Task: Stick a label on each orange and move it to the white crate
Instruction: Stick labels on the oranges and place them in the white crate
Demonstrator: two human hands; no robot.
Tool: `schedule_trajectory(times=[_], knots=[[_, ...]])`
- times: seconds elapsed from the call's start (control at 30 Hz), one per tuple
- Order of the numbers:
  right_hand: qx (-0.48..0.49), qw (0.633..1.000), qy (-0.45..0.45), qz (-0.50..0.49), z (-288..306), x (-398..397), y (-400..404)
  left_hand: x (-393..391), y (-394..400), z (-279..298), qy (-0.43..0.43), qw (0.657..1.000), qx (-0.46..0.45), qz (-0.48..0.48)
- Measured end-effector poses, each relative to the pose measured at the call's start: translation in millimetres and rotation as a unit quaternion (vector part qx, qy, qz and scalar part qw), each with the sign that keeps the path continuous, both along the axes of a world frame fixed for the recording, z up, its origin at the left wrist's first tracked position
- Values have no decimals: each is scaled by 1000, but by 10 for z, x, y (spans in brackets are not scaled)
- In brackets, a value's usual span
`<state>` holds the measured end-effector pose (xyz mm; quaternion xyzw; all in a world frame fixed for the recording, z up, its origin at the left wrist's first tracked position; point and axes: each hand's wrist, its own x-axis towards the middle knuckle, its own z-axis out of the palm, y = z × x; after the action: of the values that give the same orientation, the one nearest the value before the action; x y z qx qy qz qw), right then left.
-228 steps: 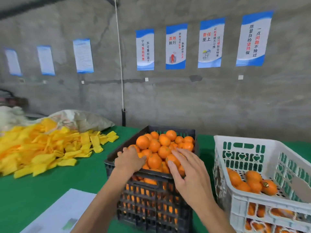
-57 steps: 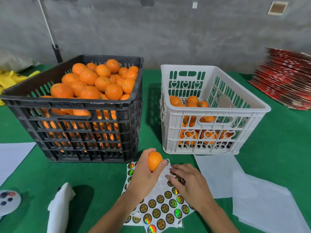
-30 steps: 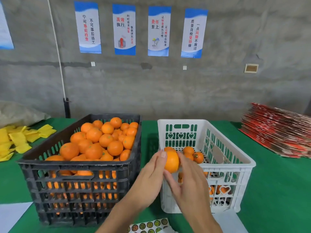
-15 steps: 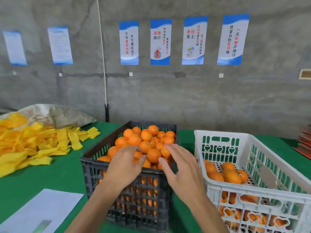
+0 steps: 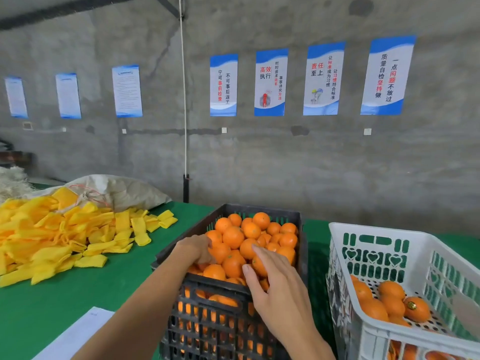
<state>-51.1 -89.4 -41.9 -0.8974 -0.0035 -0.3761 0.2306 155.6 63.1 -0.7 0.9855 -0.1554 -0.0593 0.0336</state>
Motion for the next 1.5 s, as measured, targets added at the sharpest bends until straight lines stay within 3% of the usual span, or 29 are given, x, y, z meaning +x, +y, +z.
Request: schedule_trajectory(times=[0.07, 0.13, 0.2, 0.3, 0.37, 0.43, 0.5, 0.57, 0.83, 0.93, 1.07, 1.2, 1.33, 1.5], knots=[[18, 1000, -2, 9, 14, -13, -14, -55, 36, 35, -43, 998, -32, -18], [30, 999, -13, 13, 43, -40, -23, -233, 30, 97, -142, 982, -109, -57], [42, 999, -24, 14, 86, -91, -22, -571, -9, 141, -216, 935, -258, -113], [77, 996, -48, 25, 105, -262, -48, -1263, -143, 93, -217, 844, -439, -219], [110, 991, -73, 24, 47, -465, -103, -1686, -276, -13, -218, 799, -487, -277], [131, 983, -129, 14, -105, -705, -191, -2002, -440, -187, -247, 782, -483, -307], [149, 975, -164, -8, -340, -935, -306, -2233, -628, -411, -277, 797, -435, -314], [175, 974, -144, -23, -612, -1144, -458, -2402, -817, -676, -278, 823, -382, -314], [240, 964, 110, 0, -1580, -1671, -1007, -2627, -1215, -1976, -94, 884, -330, -318], [156, 958, 237, 26, -1827, -1873, -1160, -2614, -1213, -2349, -40, 917, -285, -276], [96, 931, 350, 37, -2091, -2184, -1254, -2581, -1197, -2619, -69, 928, -277, -239], [68, 944, 322, 24, -2106, -2220, -1234, -2593, -1200, -2703, -107, 927, -265, -242], [47, 959, 280, 23, -2089, -2181, -1178, -2541, -1194, -2698, -83, 926, -273, -246], [91, 968, 235, -4, -2140, -2163, -1140, -2495, -1192, -2694, -66, 926, -277, -249]])
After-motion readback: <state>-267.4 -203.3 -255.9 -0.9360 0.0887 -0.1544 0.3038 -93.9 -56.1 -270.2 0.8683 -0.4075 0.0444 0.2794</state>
